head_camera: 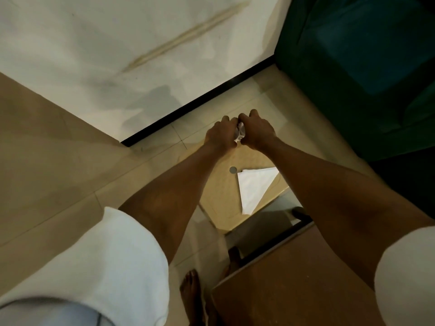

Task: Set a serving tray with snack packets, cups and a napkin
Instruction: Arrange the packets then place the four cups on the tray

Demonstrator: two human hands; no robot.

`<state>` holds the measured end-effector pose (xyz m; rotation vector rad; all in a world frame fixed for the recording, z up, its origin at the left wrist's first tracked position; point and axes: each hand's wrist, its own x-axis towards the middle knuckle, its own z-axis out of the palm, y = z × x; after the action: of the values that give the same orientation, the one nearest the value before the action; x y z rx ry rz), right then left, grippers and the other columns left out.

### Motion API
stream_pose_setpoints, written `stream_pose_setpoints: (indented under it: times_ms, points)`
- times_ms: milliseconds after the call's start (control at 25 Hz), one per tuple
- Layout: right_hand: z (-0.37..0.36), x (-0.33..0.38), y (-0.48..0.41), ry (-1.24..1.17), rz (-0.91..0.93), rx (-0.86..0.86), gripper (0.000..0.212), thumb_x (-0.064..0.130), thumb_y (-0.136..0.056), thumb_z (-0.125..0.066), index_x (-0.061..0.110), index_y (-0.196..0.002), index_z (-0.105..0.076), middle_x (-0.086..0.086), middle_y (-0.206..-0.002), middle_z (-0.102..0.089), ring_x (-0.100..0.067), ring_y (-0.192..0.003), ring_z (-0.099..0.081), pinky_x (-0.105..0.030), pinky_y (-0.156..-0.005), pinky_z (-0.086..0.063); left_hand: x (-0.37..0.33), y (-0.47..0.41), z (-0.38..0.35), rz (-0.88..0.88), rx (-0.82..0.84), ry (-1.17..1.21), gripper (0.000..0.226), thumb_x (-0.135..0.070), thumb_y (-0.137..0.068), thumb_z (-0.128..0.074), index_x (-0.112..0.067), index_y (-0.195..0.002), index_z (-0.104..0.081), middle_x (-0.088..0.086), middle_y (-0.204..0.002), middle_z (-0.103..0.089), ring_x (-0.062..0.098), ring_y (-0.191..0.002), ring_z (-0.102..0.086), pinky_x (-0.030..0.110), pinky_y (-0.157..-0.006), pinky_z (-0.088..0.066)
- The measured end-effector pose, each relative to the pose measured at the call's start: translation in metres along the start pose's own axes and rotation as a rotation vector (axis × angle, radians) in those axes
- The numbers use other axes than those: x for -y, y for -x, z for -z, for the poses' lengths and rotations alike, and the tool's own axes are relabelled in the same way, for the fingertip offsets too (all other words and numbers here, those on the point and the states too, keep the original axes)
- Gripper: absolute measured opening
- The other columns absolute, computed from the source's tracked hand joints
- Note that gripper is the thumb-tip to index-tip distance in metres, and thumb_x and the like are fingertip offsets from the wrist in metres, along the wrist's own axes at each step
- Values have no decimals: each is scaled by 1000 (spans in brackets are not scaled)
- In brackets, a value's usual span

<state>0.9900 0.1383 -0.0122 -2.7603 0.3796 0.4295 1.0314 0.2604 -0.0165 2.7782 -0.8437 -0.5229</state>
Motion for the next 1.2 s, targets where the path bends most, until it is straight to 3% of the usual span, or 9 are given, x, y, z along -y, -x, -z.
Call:
stream_pose_setpoints:
  times_ms: [280,440,520,560,680,800,1000,1200]
  points:
    - [25,0,18,-88,-31,-22,74,21,-70,-93,23,-134,-56,-13,-130,-55,-34,-105,-67,-39,-82,-55,-13,14,32,-101,-22,-59,62,-26,-80,-84,-15,-135,-59,9,-119,-65,26,-99,-67,29,-71,-50]
    - [76,-7,77,-169,-123,-67,70,18,-72,-91,28,-131,-56,-8,-126,-56,-28,-101,-64,-38,-79,-58,-56,52,89,-226,0,-49,55,-21,-81,-84,-15,-130,-59,7,-120,-66,24,-102,-69,31,-83,-58]
    - [103,-13,137,-158,-211,-119,63,18,-78,-86,30,-130,-53,-6,-126,-53,-27,-100,-64,-40,-79,-60,-84,86,111,-293,-11,-58,42,-18,-87,-74,-18,-126,-58,3,-120,-62,22,-107,-66,29,-84,-56]
    - [77,-3,159,-182,-219,-71,57,18,-82,-80,32,-129,-51,-5,-127,-52,-28,-100,-64,-41,-80,-60,-78,113,93,-258,51,-63,36,-17,-89,-67,-20,-124,-58,1,-120,-59,22,-109,-65,31,-83,-56]
    - [106,13,279,-241,-384,-48,44,13,-91,-67,31,-128,-51,-4,-126,-50,-32,-104,-65,-45,-86,-59,-121,201,120,-328,157,-77,39,-19,-88,-66,-26,-124,-54,-4,-125,-56,22,-115,-61,38,-86,-56]
    - [145,34,396,-300,-538,-122,39,14,-93,-69,25,-128,-55,-6,-124,-53,-33,-107,-66,-47,-89,-60,-178,289,153,-497,208,-40,29,-22,-96,-64,-23,-124,-56,-2,-126,-58,24,-117,-59,40,-88,-56]
    - [177,55,540,-314,-758,-306,36,14,-92,-68,22,-126,-59,-9,-124,-55,-36,-109,-65,-43,-85,-55,-252,385,181,-756,247,-175,35,-18,-99,-61,-21,-133,-53,6,-134,-55,29,-121,-56,41,-92,-53]
    - [190,57,665,-310,-926,-411,38,8,-91,-63,16,-127,-57,-13,-128,-53,-41,-112,-63,-43,-85,-51,-309,474,190,-965,290,-160,21,-14,-97,-61,-24,-115,-61,0,-124,-62,22,-112,-61,38,-91,-57]
